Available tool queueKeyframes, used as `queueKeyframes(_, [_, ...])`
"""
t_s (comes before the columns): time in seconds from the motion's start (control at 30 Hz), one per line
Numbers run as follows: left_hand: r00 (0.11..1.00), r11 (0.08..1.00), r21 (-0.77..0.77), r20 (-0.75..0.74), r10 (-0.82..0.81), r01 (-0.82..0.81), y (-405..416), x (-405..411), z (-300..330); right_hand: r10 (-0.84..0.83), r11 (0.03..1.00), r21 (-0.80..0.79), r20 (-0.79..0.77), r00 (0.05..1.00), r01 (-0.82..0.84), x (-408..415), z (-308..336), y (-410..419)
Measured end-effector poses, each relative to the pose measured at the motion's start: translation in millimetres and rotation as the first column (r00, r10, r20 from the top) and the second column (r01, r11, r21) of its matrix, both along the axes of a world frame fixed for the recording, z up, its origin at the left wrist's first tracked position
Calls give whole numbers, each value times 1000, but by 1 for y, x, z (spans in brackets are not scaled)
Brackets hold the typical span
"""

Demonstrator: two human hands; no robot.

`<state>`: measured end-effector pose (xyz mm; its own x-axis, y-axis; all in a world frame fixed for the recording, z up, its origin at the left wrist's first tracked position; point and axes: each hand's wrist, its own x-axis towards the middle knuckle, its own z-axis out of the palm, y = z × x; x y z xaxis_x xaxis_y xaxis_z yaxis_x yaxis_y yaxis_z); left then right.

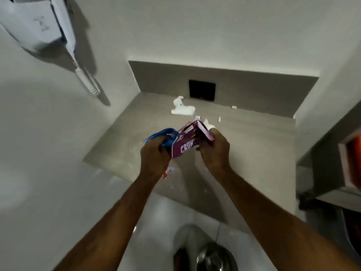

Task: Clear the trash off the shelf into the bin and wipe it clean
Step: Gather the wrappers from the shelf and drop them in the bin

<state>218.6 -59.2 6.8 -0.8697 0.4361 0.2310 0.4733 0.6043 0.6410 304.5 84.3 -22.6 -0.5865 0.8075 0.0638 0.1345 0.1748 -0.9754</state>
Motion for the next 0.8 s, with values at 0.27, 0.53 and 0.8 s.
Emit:
queueKeyframes(0.27, [858,967,202,514,30,-155,-108,224,-107,169,983,-87,96,981,-161,240,-95,-106])
queueKeyframes(0.53, [592,960,-208,756,279,-188,-131,297,-348,118,982,-190,559,821,-12,310,-322,-132])
queueKeyframes(0.8, [581,932,-334,790,196,140,-85,270,-509,167,984,-97,799,578,-150,284,-489,-125])
